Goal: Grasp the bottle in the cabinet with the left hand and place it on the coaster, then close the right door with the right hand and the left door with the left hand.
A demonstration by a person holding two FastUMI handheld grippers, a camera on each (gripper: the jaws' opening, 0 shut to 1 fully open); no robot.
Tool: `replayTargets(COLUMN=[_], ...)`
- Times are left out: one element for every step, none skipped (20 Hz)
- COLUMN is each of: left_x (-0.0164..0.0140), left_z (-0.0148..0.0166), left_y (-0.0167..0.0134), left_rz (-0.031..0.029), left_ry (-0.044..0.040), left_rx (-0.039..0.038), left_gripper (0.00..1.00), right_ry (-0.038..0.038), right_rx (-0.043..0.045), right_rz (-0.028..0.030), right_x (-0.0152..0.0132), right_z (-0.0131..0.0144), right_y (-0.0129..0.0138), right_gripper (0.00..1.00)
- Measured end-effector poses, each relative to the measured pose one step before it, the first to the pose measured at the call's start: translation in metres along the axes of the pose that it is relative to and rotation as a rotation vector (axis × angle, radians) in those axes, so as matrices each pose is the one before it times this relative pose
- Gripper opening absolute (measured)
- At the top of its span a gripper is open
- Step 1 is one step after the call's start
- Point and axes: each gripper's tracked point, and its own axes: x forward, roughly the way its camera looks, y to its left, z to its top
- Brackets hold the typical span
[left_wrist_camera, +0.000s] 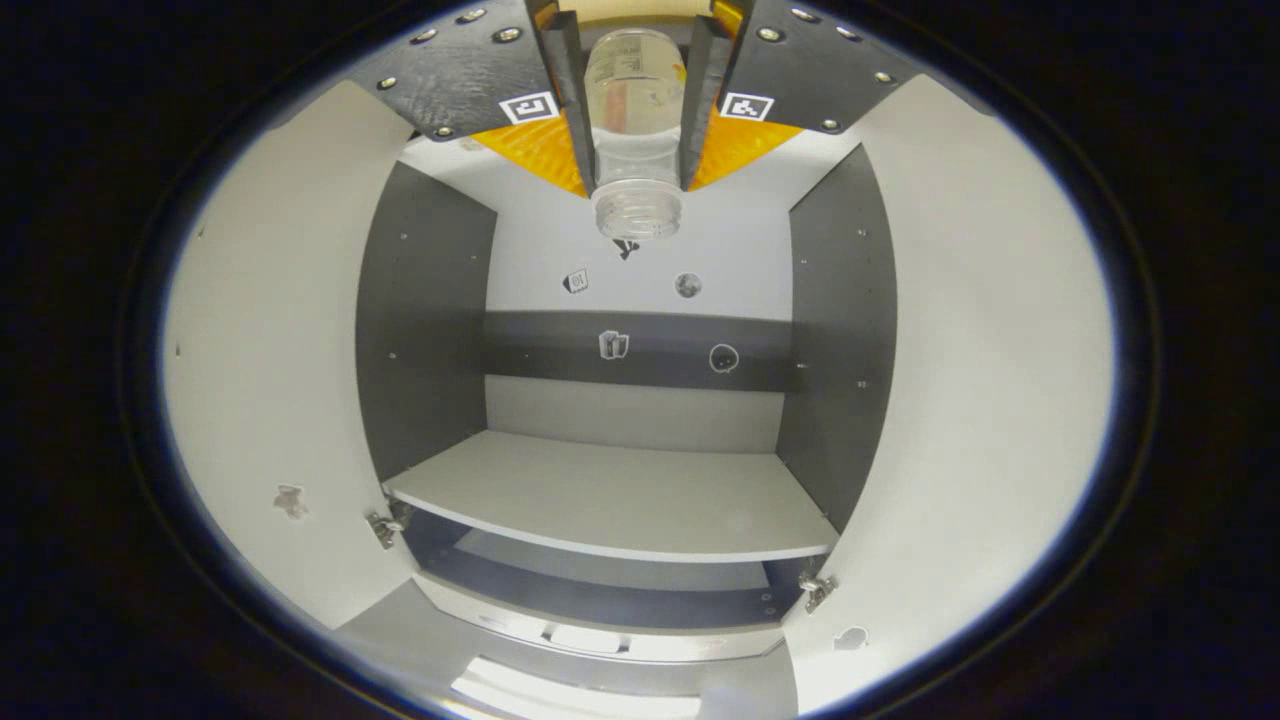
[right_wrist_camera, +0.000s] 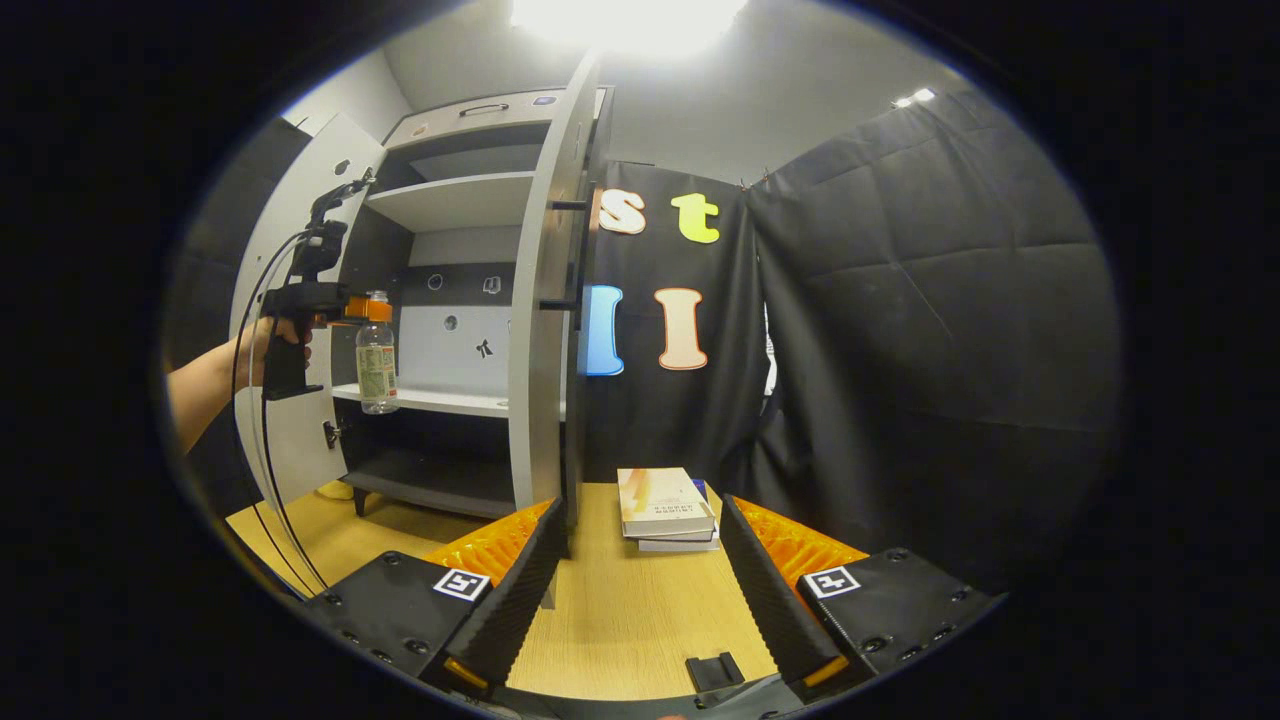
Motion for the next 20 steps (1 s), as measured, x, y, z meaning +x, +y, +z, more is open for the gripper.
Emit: replayTargets(left_x=[-0.00812,-0.00853,-0.00814,-0.00837,-0.00881,-0.00733,-0.00706,-0.00709,-0.00612,-0.00653,-0.00520,-0.00615,-0.00515,-0.00500,-0.00490,-0.00355,-0.00436,-0.00396,-0.00407,-0.00436], left_z=[-0.00638,-0.00666,-0.00685,-0.00683,-0.00714,-0.00774,-0.00826,-0.00995,-0.00959,-0.01084,-0.00973,-0.00788,-0.00794,-0.00849,-0.00831,-0.01102,-0.01097,-0.01265,-0.01055,-0.01078], left_y=[-0.00250,-0.00181,-0.00255,-0.00304,-0.00305,-0.00334,-0.00373,-0.00398,-0.00310,-0.00198,-0.00227,-0.00234,-0.00256,-0.00380,-0.00229,-0.00366,-0.00338,-0.00382,-0.00274,-0.00247], left_rz=[-0.00069,0.00037,-0.00126,-0.00349,-0.00500,-0.00554,-0.00872,-0.00795,-0.00579,-0.00464,-0.00386,-0.00430,-0.01040,-0.01232,-0.00797,-0.00800,-0.00590,-0.01087,-0.00496,-0.00584], left_ry=[0.00573,0.00392,0.00117,-0.00280,-0.00143,-0.00005,0.00542,0.01007,0.01133,0.01301,0.01103,0.00125,-0.00163,-0.00224,-0.00204,0.00553,0.00993,0.01378,0.01196,0.00711], left_rx=[0.00493,-0.00324,-0.00840,-0.00743,-0.00577,-0.00400,-0.00401,-0.00211,-0.00036,-0.00019,-0.00204,-0.00545,-0.00469,0.00165,0.00455,0.00475,-0.00139,-0.00608,-0.00495,-0.00238], left_gripper=[0.43,0.43,0.43,0.44,0.44,0.44,0.44,0.43,0.43,0.43,0.43,0.43,0.43,0.43,0.43,0.44,0.44,0.43,0.44,0.43], right_ry=[0.00075,-0.00034,-0.00115,0.00108,0.00190,0.00350,0.00530,0.00331,-0.00046,-0.00301,-0.00035,0.00092,0.00292,0.00569,0.00203,0.00029,0.00183,0.00419,0.00441,0.00222], right_rx=[-0.00040,0.00108,0.00281,0.00213,-0.00157,-0.00505,-0.00555,-0.00244,-0.00017,-0.00059,-0.00269,-0.00352,-0.00262,-0.00069,0.00045,0.00029,-0.00077,-0.00141,-0.00051,-0.00116], right_rz=[0.00621,0.00515,0.00656,0.00788,0.00725,0.00557,0.00497,0.00476,0.00518,0.00395,0.00303,0.00258,0.00230,0.00231,0.00245,0.00051,-0.00005,-0.00237,-0.00008,-0.00189], right_x=[-0.00303,-0.00169,-0.00298,-0.00283,-0.00271,-0.00120,-0.00184,-0.00210,-0.00216,-0.00131,-0.00134,-0.00110,-0.00059,-0.00112,-0.00113,-0.00071,-0.00011,-0.00022,0.00012,-0.00002], right_z=[-0.00108,-0.00080,-0.00042,-0.00176,-0.00186,-0.00270,-0.00261,-0.00165,-0.00017,0.00001,-0.00051,-0.00185,-0.00116,-0.00275,-0.00095,-0.00123,-0.00121,-0.00306,-0.00156,-0.00231], right_y=[-0.00070,0.00001,0.00037,0.00182,0.00180,0.00078,0.00118,0.00110,0.00189,0.00150,0.00145,0.00120,0.00135,0.00111,0.00066,0.00094,0.00002,-0.00068,0.00017,-0.00008], right_gripper=[0.98,0.98,0.98,0.98,0.98,0.98,0.98,0.93,0.98,0.98,0.98,0.98,0.98,0.98,0.98,0.98,0.98,0.93,0.93,0.98])
